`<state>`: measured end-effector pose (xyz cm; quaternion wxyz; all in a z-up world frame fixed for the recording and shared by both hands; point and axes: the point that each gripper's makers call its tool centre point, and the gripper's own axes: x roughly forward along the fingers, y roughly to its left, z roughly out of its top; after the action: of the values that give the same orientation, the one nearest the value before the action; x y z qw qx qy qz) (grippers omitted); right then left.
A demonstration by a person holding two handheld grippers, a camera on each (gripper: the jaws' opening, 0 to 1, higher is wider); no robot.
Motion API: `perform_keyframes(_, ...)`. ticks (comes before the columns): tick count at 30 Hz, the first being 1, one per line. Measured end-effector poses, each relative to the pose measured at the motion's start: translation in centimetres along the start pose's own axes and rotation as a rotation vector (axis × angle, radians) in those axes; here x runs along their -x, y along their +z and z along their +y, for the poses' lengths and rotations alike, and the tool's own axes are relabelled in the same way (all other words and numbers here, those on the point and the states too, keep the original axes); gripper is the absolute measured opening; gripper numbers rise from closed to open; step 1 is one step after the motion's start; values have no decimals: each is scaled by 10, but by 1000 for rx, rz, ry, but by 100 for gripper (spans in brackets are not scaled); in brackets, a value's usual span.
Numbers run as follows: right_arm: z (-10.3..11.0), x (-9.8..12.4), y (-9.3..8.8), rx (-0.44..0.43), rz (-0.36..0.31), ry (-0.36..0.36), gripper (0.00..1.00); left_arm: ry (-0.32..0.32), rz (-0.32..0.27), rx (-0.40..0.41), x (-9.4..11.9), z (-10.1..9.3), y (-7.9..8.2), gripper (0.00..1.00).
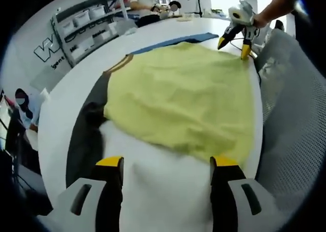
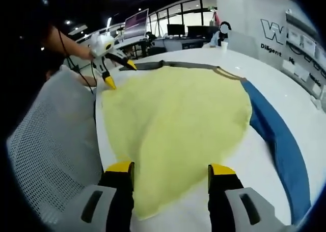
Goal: Fold the garment on the visible template until the final outline fits inside the template.
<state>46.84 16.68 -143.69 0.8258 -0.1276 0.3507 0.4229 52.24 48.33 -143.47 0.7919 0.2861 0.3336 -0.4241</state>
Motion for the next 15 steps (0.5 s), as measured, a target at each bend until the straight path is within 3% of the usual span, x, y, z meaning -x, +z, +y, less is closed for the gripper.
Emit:
perform_keyframes(4, -1, -2, -4, -6, 9, -6, 55, -3, 11, -13, 1, -2, -5, 73)
perform_keyframes(15, 6, -3, -9, 36, 30, 2, 56, -35, 2, -51, -3, -15, 3, 74)
